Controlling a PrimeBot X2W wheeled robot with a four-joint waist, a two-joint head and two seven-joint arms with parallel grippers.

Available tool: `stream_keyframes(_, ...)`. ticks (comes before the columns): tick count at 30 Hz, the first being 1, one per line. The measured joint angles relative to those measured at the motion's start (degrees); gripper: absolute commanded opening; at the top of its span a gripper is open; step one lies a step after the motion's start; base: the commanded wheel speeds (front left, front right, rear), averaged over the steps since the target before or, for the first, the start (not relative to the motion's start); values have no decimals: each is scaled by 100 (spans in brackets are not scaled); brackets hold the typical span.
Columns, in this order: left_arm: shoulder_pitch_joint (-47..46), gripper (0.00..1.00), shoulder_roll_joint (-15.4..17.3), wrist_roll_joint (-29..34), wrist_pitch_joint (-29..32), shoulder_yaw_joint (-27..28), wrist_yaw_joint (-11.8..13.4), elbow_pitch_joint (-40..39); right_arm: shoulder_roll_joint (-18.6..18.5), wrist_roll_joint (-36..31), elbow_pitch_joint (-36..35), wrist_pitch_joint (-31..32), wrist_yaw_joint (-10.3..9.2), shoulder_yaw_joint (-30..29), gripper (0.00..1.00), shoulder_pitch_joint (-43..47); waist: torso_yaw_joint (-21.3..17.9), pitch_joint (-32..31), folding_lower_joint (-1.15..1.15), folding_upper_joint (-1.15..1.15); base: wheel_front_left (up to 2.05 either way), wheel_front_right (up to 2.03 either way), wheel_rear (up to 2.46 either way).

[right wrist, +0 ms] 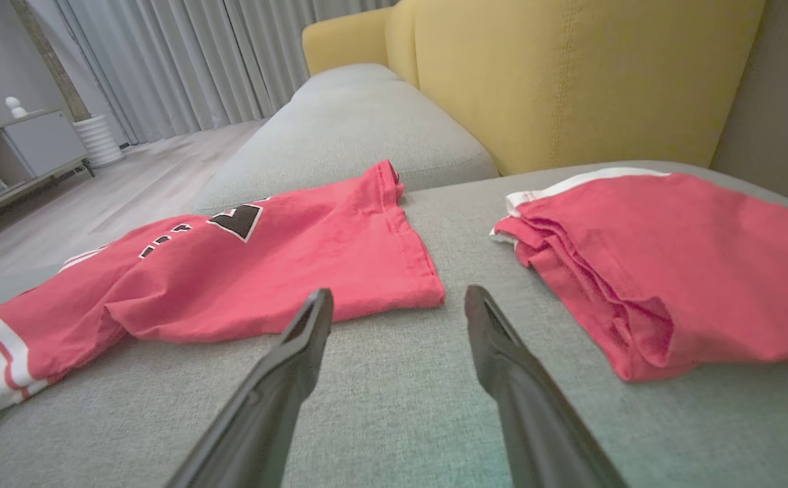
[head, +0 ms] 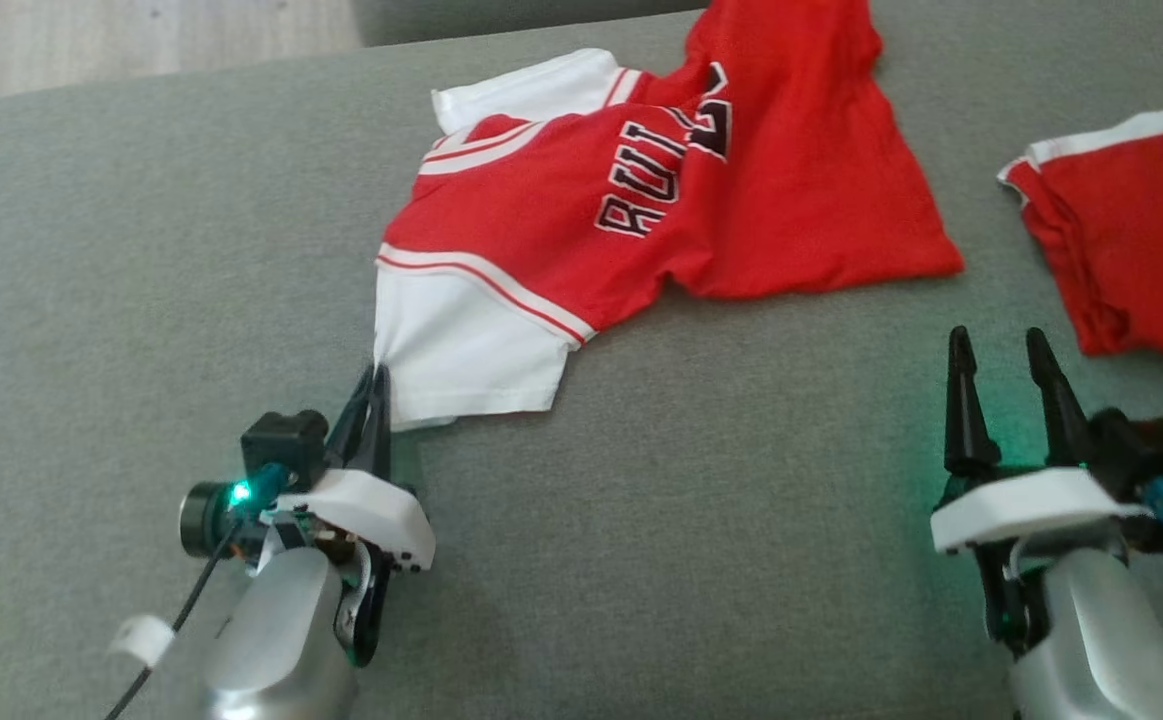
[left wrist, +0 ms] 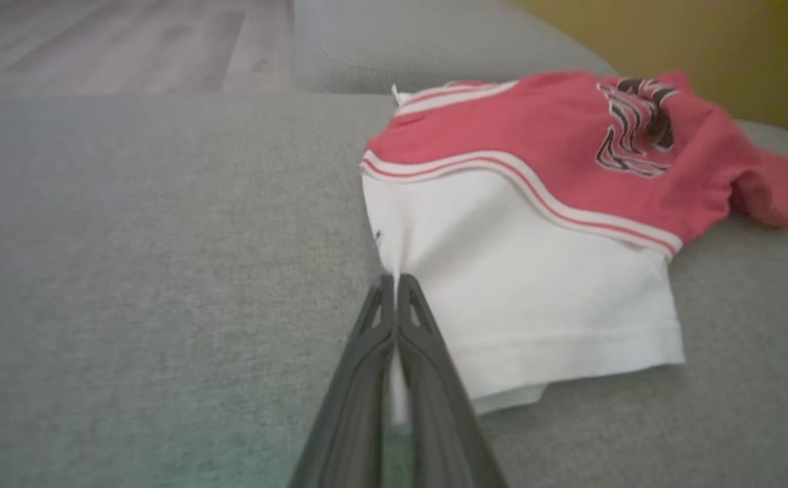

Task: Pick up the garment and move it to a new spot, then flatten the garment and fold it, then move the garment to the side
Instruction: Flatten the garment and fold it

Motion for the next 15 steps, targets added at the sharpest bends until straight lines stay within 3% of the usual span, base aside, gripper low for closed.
stream_keyframes(9,44,0,-9,-8,-506,-2,-25,-1004,-1,-468,1682,258,0,-642,100,-1386,329,22,0,0,0,0,0)
stream_keyframes(15,79,0,-21,-7,-541,-103,-107,-1418,-11,-976,2891,289,0,-1685,100,-2136,557,137,0,0,0,0,0)
